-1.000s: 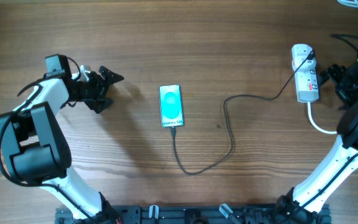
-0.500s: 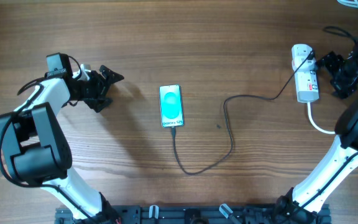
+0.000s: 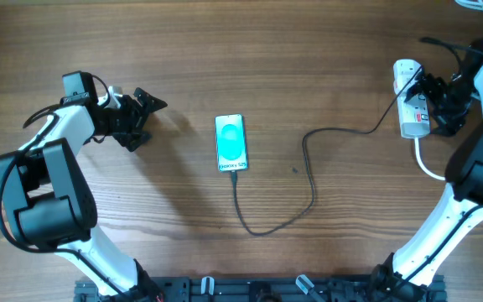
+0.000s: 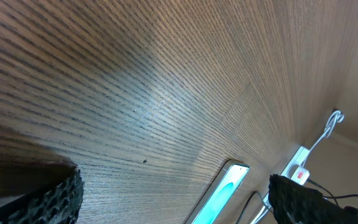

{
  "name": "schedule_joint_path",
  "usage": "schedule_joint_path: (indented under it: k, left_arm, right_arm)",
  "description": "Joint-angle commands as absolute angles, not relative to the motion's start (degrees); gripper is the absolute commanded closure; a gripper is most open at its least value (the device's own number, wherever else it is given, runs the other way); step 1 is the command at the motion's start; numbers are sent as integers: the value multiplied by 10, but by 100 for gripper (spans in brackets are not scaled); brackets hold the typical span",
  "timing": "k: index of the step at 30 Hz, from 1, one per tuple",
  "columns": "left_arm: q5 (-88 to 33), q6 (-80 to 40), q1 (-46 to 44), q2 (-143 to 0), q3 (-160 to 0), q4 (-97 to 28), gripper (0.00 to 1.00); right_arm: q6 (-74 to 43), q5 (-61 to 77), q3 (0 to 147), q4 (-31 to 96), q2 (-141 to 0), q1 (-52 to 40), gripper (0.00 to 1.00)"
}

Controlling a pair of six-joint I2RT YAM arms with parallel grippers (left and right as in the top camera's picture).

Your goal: Plug charger to phone and switch on socket

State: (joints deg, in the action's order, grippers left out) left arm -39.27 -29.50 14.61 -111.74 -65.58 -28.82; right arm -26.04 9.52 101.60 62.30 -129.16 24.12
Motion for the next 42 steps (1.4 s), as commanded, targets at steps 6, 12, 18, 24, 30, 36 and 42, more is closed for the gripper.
schedule_joint_path:
  k: [6, 12, 18, 24, 30, 36, 42]
  left_arm:
    - [-314, -292, 149, -1134, -645, -289, 0]
    - [-314, -292, 149, -1134, -645, -286, 0]
    - [-314, -292, 149, -1134, -645, -278, 0]
    - [-314, -292, 149, -1134, -645, -278, 0]
    - [-312, -292, 149, -1134, -645, -279, 0]
    - [-259, -292, 149, -1134, -645, -339, 0]
    - [-259, -288, 149, -1134, -645, -474, 0]
  right_arm:
    - [-160, 55, 996, 620, -1319, 229, 0]
    - [-4, 63, 1001, 627, -1241, 244, 0]
    - [32, 36, 1000, 623, -1205, 244, 0]
    - [30, 36, 1000, 509, -1205, 244, 0]
    - [30, 36, 1000, 383, -1205, 244, 0]
    - [30, 36, 1000, 377, -1205, 244, 0]
    - [30, 36, 1000, 377, -1205, 244, 0]
